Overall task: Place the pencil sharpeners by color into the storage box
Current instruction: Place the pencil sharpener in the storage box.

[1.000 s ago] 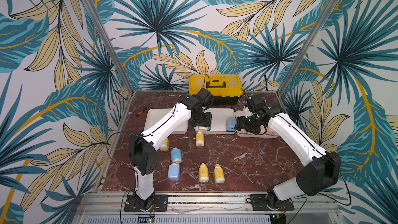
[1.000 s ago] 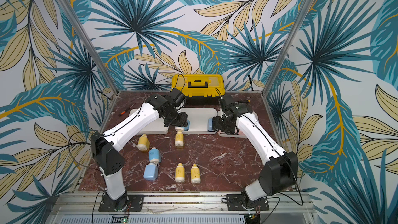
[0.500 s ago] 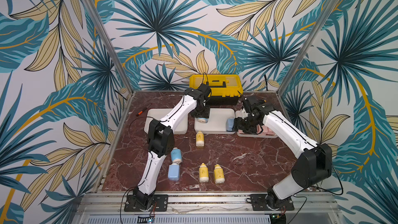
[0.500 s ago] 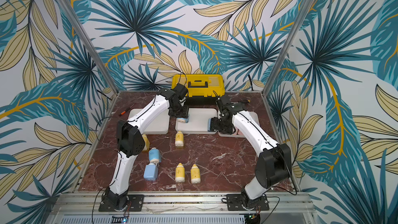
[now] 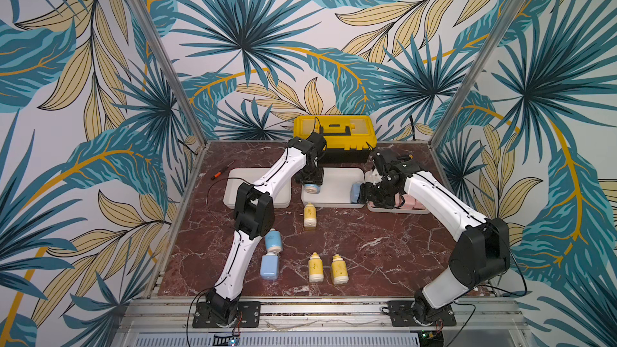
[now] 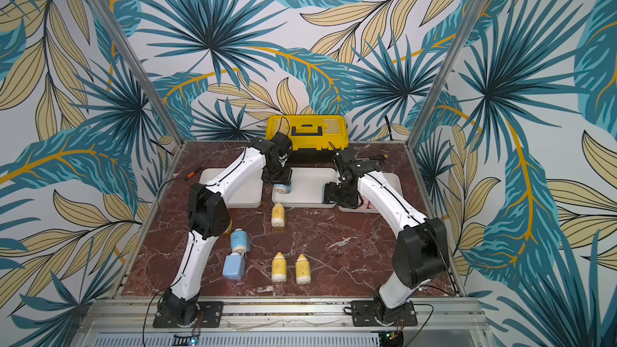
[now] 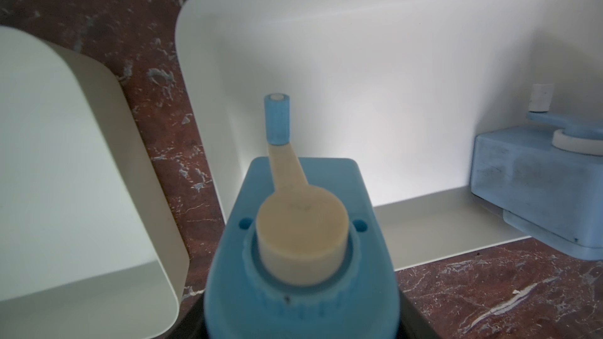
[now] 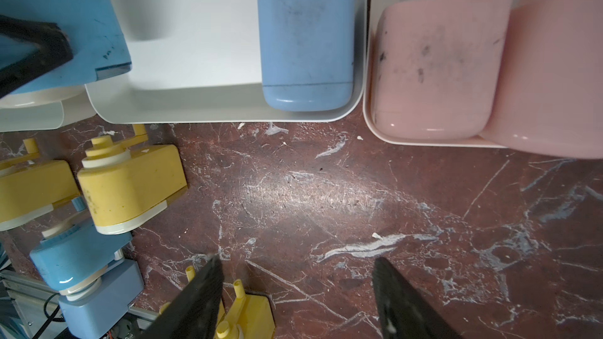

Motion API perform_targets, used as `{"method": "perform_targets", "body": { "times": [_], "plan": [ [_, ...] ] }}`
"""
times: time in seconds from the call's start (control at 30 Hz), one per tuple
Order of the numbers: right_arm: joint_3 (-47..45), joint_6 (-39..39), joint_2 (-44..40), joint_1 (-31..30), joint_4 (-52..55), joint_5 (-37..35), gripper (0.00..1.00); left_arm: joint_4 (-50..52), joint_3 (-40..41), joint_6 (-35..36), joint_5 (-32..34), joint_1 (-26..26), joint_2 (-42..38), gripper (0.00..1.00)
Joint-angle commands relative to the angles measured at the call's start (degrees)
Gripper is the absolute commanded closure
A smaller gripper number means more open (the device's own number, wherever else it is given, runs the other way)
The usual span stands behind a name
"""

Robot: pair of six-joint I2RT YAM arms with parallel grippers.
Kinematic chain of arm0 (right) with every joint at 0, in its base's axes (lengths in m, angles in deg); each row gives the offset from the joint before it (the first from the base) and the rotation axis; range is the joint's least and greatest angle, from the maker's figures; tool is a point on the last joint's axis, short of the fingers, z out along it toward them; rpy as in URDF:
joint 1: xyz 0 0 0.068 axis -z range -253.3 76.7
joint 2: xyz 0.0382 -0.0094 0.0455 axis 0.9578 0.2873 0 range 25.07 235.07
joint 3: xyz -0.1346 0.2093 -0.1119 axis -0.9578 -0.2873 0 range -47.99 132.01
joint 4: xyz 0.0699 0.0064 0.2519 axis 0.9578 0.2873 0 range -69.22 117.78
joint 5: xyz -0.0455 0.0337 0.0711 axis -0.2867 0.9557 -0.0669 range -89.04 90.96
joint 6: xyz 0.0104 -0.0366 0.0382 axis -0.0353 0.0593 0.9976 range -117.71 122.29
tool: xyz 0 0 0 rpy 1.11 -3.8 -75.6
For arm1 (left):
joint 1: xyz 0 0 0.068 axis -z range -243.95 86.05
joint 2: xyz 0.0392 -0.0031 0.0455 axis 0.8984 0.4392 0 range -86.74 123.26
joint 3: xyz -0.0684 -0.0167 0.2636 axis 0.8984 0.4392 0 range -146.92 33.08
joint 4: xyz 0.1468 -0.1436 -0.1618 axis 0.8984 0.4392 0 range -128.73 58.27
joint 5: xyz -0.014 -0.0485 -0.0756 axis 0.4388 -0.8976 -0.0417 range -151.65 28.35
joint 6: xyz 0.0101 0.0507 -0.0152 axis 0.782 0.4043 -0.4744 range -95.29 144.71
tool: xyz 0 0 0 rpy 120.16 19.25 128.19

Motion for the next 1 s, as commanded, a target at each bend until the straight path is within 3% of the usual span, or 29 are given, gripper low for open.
{"method": "perform_targets", "body": {
  "times": [0.0,0.4,0.97],
  "plan": [
    [-1.46,0.60,0.91,0.20,-0.75,0.63,0.26,1.37,-1.17,0.82,0.12,-0.26,0.11,0.65],
    [-2.38,0.51,0.44,0.20,-1.59,1.24,0.26,1.20,3.63,-0.97,1.72,-0.33,-1.19,0.66],
    [-3.25,0.47,0.21,0.20,-2.01,1.07,0.26,1.20,2.77,-2.86,1.74,-0.52,1.69,0.64]
  ]
}}
